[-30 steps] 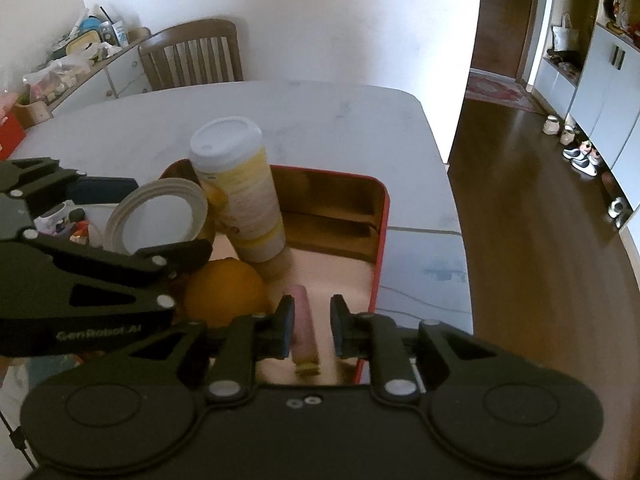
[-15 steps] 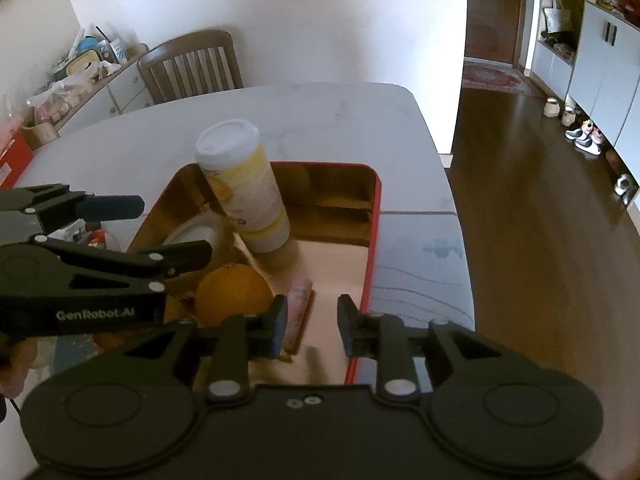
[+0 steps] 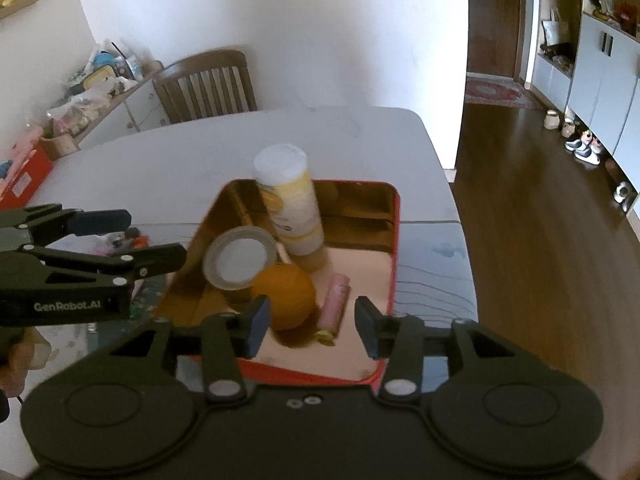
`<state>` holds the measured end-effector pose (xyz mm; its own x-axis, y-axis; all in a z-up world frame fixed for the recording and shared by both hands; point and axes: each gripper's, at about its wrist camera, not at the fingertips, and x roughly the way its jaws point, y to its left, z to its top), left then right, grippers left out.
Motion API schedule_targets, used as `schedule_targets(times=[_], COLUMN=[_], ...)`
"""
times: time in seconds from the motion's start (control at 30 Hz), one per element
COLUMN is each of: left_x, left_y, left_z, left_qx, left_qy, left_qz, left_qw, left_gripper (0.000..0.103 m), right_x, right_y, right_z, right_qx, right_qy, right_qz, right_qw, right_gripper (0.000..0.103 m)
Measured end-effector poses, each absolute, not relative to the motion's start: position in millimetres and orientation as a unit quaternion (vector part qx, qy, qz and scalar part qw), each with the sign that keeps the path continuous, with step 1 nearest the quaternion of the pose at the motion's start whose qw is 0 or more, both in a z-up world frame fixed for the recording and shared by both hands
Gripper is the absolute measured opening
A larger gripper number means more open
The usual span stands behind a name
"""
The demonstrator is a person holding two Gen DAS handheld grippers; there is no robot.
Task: Organize rigid objects
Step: 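Release the tape roll into the box with the left tool while the right tool releases the tube, then withdraw both tools from the red box back over the mat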
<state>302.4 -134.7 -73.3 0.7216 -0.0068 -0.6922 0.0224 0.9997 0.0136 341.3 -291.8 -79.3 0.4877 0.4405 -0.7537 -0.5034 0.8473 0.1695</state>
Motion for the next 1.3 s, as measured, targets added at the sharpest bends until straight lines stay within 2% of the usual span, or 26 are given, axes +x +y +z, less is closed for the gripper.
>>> schedule_targets(times=[0.3, 0.43, 0.7, 0.8, 1.3], left_x=[258, 240, 213, 207, 195], left_y=[-94, -68, -17, 2, 64], left_z=[-54, -45, -40, -43, -91], left_qx=[0.01, 0.009, 0.003, -0.004, -0.035], left_qy=[0.343, 0.331, 0.326, 0.329, 0.363], left_qz=[0.017, 0.029, 0.041, 0.045, 0.042], left_qw=[0.939, 0.943, 0.945, 0.943, 0.93], left_gripper=[0.079, 0.082, 0.085, 0.088, 0.088], right_x=[306, 289, 259, 251, 237], right_y=[-266, -249, -210, -193, -116], right_z=[-58, -53, -49, -51, -93], right_qx=[-0.029, -0.028, -0.027, -0.027, -0.079], right_qy=[0.406, 0.399, 0.378, 0.377, 0.402], right_qz=[0.288, 0.295, 0.314, 0.322, 0.302], right_qw=[0.867, 0.868, 0.871, 0.868, 0.861], right_gripper=[0.066, 0.074, 0.099, 0.102, 0.102])
